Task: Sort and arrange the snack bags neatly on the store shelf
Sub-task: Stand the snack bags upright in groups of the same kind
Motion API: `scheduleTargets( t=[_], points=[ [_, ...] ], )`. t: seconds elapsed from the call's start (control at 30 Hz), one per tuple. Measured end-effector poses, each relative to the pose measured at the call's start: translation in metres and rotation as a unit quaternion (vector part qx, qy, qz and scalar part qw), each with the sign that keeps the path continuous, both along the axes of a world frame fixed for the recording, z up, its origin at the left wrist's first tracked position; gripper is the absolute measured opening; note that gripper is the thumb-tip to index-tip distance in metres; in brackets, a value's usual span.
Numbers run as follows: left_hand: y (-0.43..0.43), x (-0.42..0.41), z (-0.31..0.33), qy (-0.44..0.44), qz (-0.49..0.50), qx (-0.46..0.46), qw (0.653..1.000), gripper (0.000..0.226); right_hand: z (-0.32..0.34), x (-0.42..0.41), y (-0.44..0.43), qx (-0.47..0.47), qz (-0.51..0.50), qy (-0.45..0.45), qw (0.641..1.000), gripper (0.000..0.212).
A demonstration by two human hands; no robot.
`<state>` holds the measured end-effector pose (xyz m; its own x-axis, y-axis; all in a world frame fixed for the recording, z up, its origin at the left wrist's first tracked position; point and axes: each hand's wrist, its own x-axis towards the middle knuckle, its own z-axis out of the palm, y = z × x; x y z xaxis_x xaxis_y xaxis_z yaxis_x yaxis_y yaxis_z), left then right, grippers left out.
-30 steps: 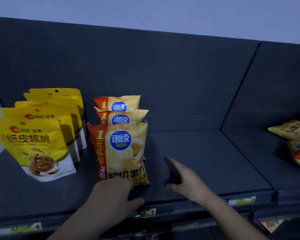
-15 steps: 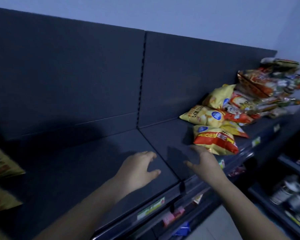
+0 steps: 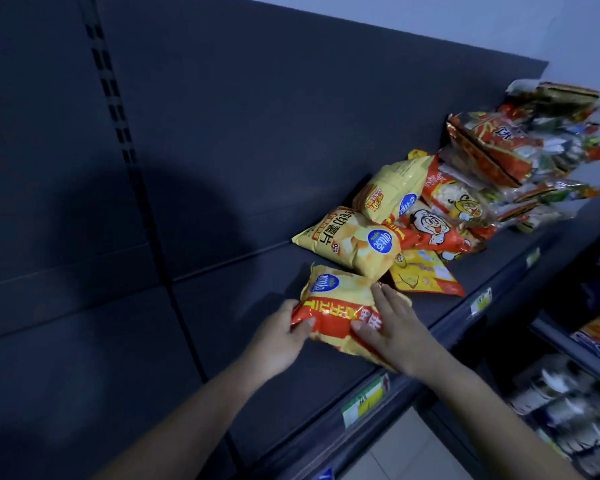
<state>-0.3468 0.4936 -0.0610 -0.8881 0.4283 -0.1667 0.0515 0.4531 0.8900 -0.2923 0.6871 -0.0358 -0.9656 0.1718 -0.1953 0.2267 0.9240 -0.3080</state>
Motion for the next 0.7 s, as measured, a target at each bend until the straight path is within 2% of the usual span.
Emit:
scheduleTargets(
  t=[0.1, 0.17, 0.27, 0.33, 0.4, 0.5, 0.57, 0.63, 0.7],
  points=[
    [-0.031, -0.016, -0.006, -0.059, 0.078, 0.070, 0.993, 0.026, -0.002, -0.001, -0.025, 0.038, 0.063, -0.017, 0.997, 0.114],
    [-0.063, -0.021, -0.006, -0.083, 0.161, 0.135, 0.974, 0.018, 0.001, -0.005, -0.049, 0.045, 0.127, -0.010, 0.991, 0.117],
    [-0.121, -0.023, -0.001, -0.085, 0.304, 0.197, 0.928, 0.018, 0.005, -0.015, -0.098, 0.008, 0.251, 0.007, 0.968, 0.105],
    [-0.157, -0.016, 0.002, -0.089, 0.356, 0.211, 0.906, 0.020, 0.000, -0.021, -0.132, -0.056, 0.314, 0.003, 0.948, 0.090],
    [-0.190, -0.001, 0.004, -0.105, 0.361, 0.189, 0.907, 0.022, -0.013, -0.026, -0.163, -0.143, 0.333, -0.004, 0.932, 0.082],
    [-0.230, 0.031, 0.013, -0.124, 0.320, 0.119, 0.932, 0.059, -0.027, -0.029, -0.204, -0.300, 0.270, 0.004, 0.915, 0.090],
    [-0.248, 0.053, 0.019, -0.129, 0.282, 0.056, 0.949, 0.072, -0.029, -0.029, -0.229, -0.371, 0.254, 0.025, 0.893, 0.075],
    [-0.263, 0.070, 0.021, -0.124, 0.258, 0.013, 0.958, 0.055, -0.028, -0.029, -0.253, -0.393, 0.257, 0.020, 0.882, 0.062],
    [-0.279, 0.083, 0.015, -0.074, 0.275, -0.015, 0.958, 0.039, -0.029, -0.028, -0.279, -0.409, 0.270, -0.005, 0.872, 0.058]
  ],
)
